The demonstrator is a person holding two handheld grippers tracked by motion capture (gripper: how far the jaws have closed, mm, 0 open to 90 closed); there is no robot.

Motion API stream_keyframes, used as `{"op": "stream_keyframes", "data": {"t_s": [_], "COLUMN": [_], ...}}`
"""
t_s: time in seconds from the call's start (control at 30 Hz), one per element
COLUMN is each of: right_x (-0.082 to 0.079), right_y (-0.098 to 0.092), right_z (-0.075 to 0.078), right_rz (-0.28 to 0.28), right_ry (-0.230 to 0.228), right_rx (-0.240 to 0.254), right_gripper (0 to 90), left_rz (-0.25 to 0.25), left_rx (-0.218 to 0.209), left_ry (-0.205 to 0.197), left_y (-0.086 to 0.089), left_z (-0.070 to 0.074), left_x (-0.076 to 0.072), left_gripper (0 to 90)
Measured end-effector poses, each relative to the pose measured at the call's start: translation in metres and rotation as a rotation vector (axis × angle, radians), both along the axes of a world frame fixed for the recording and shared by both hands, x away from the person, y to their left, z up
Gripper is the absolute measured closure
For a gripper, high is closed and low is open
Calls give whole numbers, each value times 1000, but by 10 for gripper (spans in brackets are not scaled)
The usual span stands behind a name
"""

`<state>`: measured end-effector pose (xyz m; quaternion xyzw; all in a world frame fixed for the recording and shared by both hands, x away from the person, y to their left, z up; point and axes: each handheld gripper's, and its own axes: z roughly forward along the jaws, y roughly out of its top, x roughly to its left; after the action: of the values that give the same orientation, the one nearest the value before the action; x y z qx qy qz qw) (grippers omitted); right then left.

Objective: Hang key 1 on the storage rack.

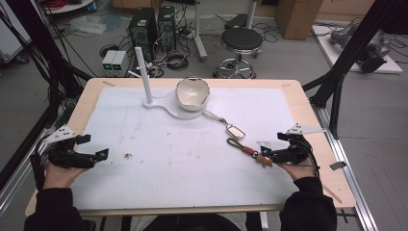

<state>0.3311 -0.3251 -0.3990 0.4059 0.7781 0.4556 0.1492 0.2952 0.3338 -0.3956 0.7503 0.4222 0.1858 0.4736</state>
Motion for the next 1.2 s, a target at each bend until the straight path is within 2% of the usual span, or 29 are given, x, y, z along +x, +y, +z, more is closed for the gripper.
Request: {"op": "stream_keyframes", "data": {"t_s": [0.67,1.2], "right_x": [3,8], "right_y": [2,21], "right_z": [-2,-1], "right_rz": [4,53], "right_ry": [11,34], "right_rx": [-15,-50], "right_gripper": [6,6], "left_rz": [-3,-25], "left_rx": [16,11], "left_ry": [2,14], "left_y": [-2,-8], "left_z": [-1,-2], "left_x": [1,3], "left_gripper": [17,17]}}
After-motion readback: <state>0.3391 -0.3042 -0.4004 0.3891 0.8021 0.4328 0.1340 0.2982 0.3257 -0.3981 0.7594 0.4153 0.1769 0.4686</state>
